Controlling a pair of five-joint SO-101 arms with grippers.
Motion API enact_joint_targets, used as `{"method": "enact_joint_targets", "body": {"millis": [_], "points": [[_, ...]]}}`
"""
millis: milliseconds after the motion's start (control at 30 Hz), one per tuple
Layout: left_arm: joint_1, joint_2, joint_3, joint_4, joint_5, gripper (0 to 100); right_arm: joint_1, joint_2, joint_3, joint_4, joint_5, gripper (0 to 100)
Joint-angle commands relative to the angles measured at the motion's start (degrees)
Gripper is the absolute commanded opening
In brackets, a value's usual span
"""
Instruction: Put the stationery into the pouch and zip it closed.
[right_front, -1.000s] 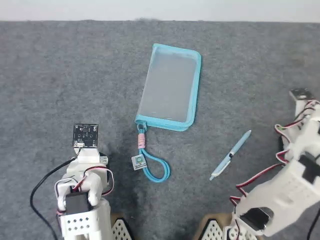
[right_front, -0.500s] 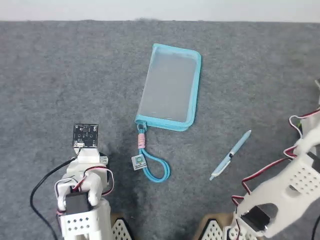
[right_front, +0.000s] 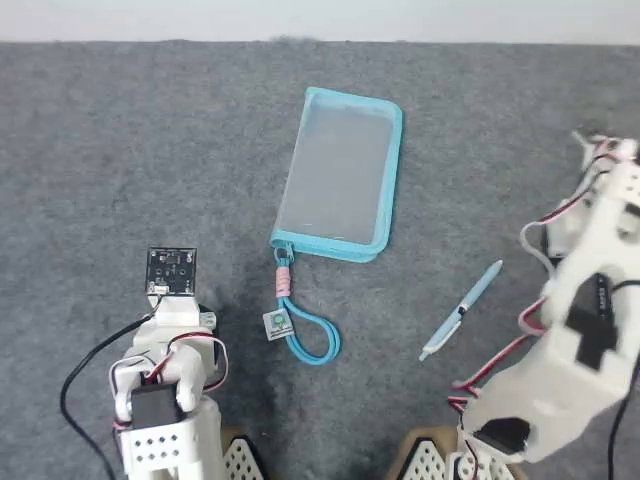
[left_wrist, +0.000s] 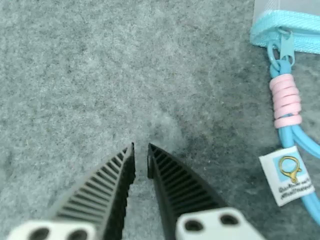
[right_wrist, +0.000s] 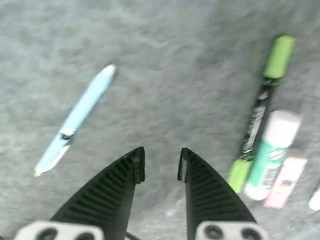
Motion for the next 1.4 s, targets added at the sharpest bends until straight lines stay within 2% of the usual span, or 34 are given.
{"method": "enact_joint_targets", "body": {"millis": [0, 133, 233, 300, 700, 833, 933, 1000, 1200, 1367], "points": [[-0.18, -1.23, -0.4, 0.18, 0.26, 5, -6.37, -15.34, 18.2, -6.9, -5.1, 14.9], [-0.09, -1.23, -0.4, 0.18, 0.26, 5, -15.34, -25.71, 37.8, -15.78, -14.77, 17.8], [-0.09, -1.23, -0.4, 0.18, 0.26, 5, -21.41, -27.74, 45.19, -20.18, -21.89, 19.1], [-0.09, -1.23, -0.4, 0.18, 0.26, 5, -23.6, -26.42, 46.51, -22.02, -23.65, 20.6], [-0.09, -1.23, -0.4, 0.18, 0.26, 5, -23.69, -2.33, 39.56, -26.24, -29.8, 21.1], [-0.09, -1.23, -0.4, 0.18, 0.26, 5, -21.67, -1.1, 37.54, -26.24, -30.07, 10.9], [-0.09, -1.23, -0.4, 0.18, 0.26, 5, -17.8, -1.1, 36.57, -26.33, -29.01, 2.8], [-0.09, -1.23, -0.4, 0.18, 0.26, 5, -14.81, -1.1, 35.78, -26.33, -24.26, 1.1], [-0.09, -1.23, -0.4, 0.26, 0.26, 5, -3.38, -1.1, 30.95, -26.33, -12.66, 0.8], [-0.09, -1.23, -0.4, 0.26, 0.26, 5, 3.12, -0.92, 24.97, -23.78, -4.31, 0.8]]}}
